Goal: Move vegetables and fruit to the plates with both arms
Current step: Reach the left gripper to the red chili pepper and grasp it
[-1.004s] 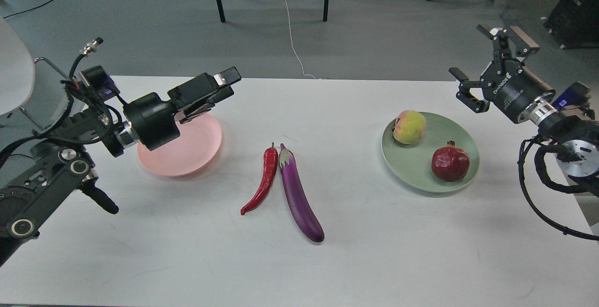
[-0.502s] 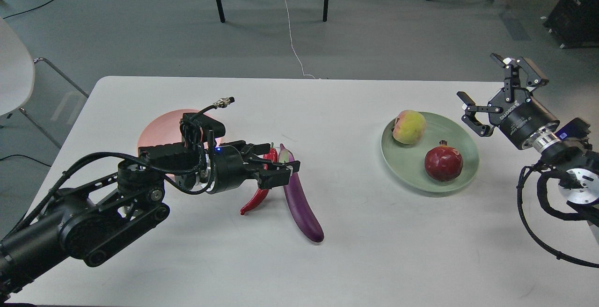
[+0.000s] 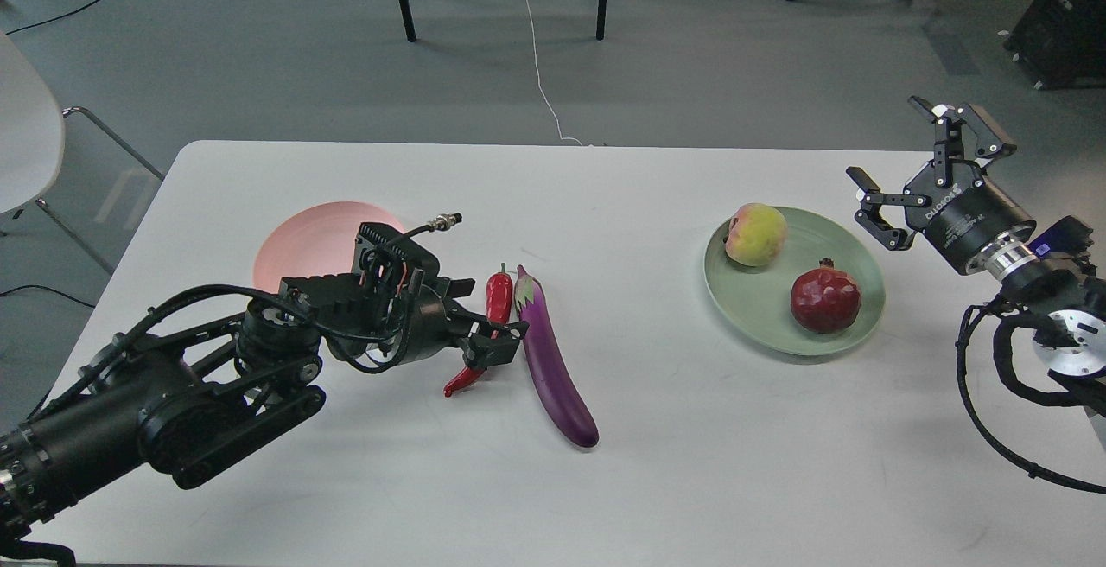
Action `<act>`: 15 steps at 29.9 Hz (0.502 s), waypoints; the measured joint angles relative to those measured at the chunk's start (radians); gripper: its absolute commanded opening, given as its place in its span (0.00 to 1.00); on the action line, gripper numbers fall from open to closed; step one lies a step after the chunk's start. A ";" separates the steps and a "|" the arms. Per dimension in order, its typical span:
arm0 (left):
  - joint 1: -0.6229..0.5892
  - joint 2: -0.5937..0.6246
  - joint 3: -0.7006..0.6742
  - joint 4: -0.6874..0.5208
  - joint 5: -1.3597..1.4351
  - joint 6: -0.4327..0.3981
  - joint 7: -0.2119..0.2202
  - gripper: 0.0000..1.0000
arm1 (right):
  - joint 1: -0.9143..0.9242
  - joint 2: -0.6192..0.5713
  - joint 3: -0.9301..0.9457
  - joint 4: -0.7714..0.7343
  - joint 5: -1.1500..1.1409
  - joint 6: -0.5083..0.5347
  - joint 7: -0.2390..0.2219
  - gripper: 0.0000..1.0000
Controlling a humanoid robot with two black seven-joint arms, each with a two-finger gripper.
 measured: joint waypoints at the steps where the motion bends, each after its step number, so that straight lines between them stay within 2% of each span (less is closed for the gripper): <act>1: 0.002 -0.001 0.002 0.006 0.010 0.000 0.000 0.98 | 0.000 -0.001 0.000 0.000 0.000 0.000 0.000 0.99; 10: 0.019 -0.014 0.004 0.038 0.029 0.002 -0.001 0.95 | -0.002 -0.007 0.000 0.002 0.000 0.000 0.000 0.99; 13: 0.027 -0.015 0.004 0.043 0.032 0.002 -0.001 0.90 | -0.003 -0.008 0.002 0.002 0.000 0.000 0.000 0.99; 15: 0.028 -0.015 0.004 0.044 0.035 0.002 0.000 0.82 | -0.003 -0.009 0.003 0.002 0.000 0.000 0.000 0.99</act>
